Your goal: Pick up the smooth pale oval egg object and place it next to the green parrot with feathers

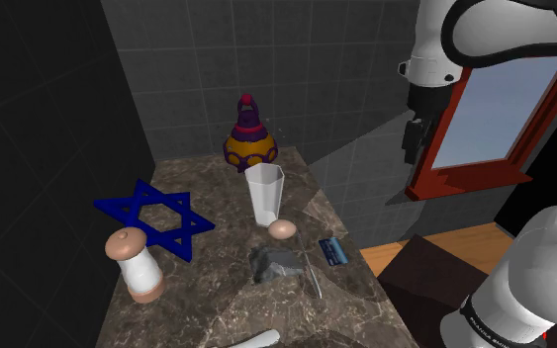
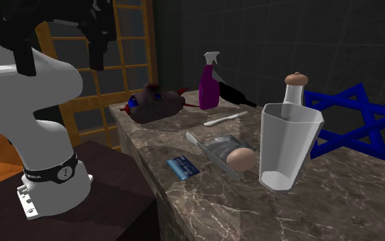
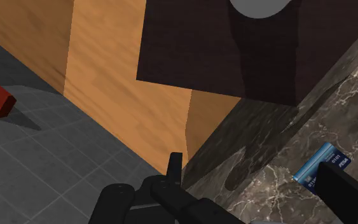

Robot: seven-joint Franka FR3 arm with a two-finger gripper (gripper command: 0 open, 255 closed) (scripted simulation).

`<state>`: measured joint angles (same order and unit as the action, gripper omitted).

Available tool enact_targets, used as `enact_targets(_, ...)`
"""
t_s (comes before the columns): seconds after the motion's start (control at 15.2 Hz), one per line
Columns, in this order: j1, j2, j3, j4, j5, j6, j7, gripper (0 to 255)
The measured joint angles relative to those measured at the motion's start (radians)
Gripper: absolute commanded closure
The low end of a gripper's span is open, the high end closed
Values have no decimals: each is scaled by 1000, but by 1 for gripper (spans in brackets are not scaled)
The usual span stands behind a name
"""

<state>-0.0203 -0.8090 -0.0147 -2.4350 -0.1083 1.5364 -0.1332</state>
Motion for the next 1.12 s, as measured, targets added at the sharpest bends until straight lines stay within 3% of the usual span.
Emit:
enact_targets(0.26,21,54,14,-4,14,55,-1,0)
enact_targets(1.12,137,429,116,53,80,370,-14,0)
